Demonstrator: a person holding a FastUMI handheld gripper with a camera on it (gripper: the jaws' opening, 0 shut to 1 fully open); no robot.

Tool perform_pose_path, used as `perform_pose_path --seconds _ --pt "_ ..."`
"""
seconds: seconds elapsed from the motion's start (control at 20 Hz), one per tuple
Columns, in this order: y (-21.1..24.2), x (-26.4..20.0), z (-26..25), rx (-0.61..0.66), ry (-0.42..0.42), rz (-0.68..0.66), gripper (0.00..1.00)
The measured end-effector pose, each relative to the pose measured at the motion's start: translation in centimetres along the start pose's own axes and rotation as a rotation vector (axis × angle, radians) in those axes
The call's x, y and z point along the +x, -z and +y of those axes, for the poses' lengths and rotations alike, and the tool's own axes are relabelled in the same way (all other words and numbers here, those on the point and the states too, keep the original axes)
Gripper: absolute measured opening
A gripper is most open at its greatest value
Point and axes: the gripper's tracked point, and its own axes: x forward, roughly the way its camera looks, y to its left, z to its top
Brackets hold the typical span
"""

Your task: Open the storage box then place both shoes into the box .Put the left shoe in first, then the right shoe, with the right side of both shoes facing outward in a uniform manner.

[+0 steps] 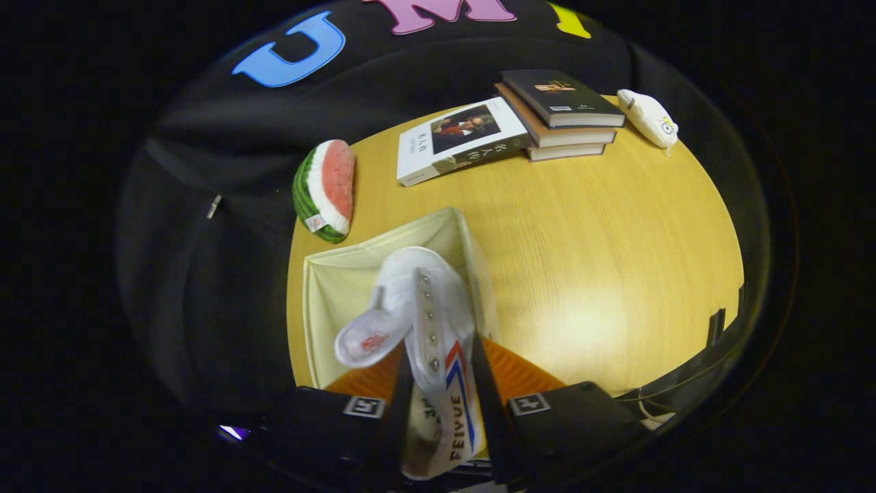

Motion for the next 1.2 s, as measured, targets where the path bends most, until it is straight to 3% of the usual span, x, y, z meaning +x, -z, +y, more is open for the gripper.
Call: perform_pose_path --seconds 0.1,0.65,1.05,1.2 --pt "-0.9 -0.8 0.2 -0.047 -0.010 -0.040 1.00" --pt "-1.6 -2.7 -1.5 -0.083 -0.040 -0.095 0.99" --pt "-6.4 -5.8 -8.4 -0.066 0.020 -0.235 0.99" --pt "-8.6 -7.4 -12.6 -0.080 0.081 -0.307 0.99"
